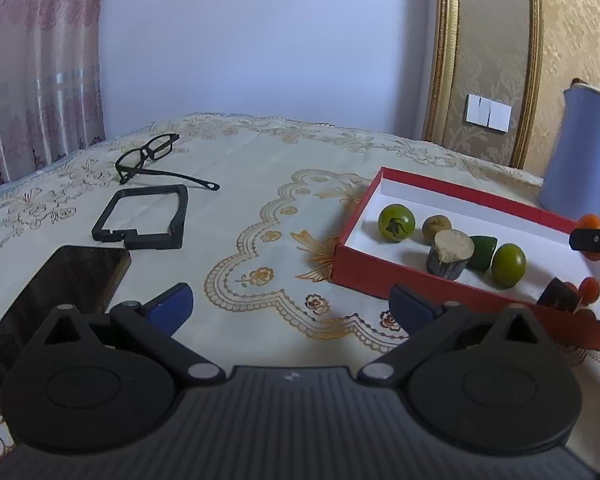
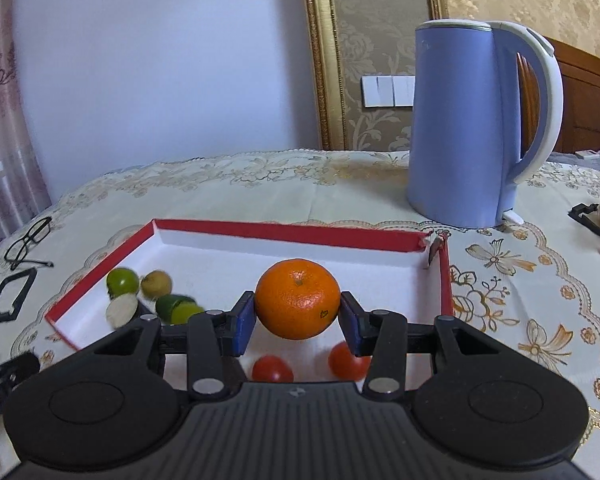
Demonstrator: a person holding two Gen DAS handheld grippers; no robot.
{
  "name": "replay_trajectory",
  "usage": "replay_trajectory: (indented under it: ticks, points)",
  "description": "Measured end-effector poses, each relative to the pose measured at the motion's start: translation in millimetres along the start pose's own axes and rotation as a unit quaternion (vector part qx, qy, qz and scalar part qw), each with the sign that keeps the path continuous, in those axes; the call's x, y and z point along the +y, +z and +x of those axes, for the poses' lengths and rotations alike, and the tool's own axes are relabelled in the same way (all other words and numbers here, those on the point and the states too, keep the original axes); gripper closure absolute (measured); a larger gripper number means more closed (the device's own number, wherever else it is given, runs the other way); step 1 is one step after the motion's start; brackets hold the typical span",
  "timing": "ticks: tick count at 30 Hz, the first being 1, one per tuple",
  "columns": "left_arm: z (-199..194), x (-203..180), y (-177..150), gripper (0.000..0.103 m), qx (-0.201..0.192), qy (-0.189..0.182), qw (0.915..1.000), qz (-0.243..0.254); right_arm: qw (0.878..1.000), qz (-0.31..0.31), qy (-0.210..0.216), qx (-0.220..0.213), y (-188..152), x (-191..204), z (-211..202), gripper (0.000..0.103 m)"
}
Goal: Organize fruits
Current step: 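Carry the mandarin into the red box and open the right gripper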
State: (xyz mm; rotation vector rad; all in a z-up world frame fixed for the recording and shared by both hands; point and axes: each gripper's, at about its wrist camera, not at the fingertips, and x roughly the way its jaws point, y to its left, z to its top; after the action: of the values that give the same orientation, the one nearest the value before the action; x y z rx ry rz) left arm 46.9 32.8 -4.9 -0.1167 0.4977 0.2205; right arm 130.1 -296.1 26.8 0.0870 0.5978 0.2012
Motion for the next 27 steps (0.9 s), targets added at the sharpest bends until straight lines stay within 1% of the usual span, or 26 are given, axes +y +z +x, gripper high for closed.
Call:
replay_trajectory:
  ticks: [7,8,10,12,19,22,25,26,27]
  points:
    - [-0.5,0.0,0.4,0.0,-0.002,0.003,1.0,0.001,1.0,0.013,-0.016,0.013,8.9,-2.9,19.1,0.059]
    - [-0.5,0.3,0.5,0.0,-0.002,0.002,1.0,0.0,1.0,0.015,-0.02,0.016,9.4,-3.6,22.3,0.057]
    - [-0.5,0.9,0.4,0.0,-0.002,0.003,1.0,-0.002,0.999,0.015,-0.027,0.017,9.5,-4.2,25.0,0.05]
    - [-0.5,1.0,0.3,0.0,-0.002,0.003,1.0,-0.003,0.999,0.015,-0.029,0.015,9.2,-4.3,23.8,0.04]
    - [-0.6,1.6,-0.3,0.0,-0.004,0.004,1.0,-0.003,1.0,-0.002,-0.018,-0.005,3.1,-2.0,-0.3,0.04]
    - [-1.0,1.4,-0.5,0.0,-0.005,0.005,1.0,-0.002,1.0,-0.011,-0.008,-0.014,-4.1,-2.2,-16.5,0.038]
    - [-1.9,-0.2,-0.6,0.0,-0.007,0.005,1.0,0.003,0.999,-0.022,0.0,-0.024,-13.6,-4.3,-36.1,0.037]
    - [-2.0,-1.6,-0.5,0.0,-0.006,0.005,0.9999,0.007,0.999,-0.026,0.004,-0.027,-17.8,-5.2,-43.6,0.035]
    - [-1.5,-3.3,-0.8,0.0,-0.002,0.006,0.9999,0.013,0.999,-0.032,0.007,-0.029,-22.4,-6.4,-51.1,0.029]
